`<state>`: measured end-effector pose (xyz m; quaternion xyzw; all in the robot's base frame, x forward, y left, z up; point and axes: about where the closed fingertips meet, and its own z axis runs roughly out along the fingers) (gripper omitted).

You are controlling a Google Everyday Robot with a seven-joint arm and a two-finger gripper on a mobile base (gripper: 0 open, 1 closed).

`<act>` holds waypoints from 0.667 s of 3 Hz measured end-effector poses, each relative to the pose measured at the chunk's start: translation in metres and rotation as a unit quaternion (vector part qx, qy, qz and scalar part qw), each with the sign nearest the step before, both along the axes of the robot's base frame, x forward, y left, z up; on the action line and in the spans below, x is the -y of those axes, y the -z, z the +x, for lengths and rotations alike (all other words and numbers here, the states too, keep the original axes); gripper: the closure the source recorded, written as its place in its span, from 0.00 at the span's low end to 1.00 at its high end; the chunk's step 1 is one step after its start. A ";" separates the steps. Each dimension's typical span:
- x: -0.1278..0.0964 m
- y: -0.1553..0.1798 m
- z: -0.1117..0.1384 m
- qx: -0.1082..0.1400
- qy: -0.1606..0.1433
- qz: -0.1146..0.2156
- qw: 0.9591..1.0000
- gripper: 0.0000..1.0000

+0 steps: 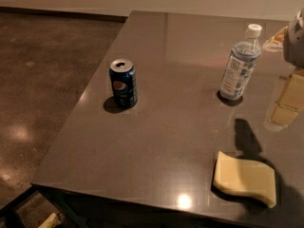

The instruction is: Pick sponge

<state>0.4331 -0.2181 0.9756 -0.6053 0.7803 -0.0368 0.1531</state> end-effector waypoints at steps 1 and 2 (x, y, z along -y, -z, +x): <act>0.007 0.008 -0.021 -0.013 0.011 0.001 1.000 0.00; 0.004 0.020 -0.051 -0.009 0.005 0.003 1.000 0.00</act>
Offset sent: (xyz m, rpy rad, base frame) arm -0.0977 -0.0004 -0.0561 0.0027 0.0322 0.0073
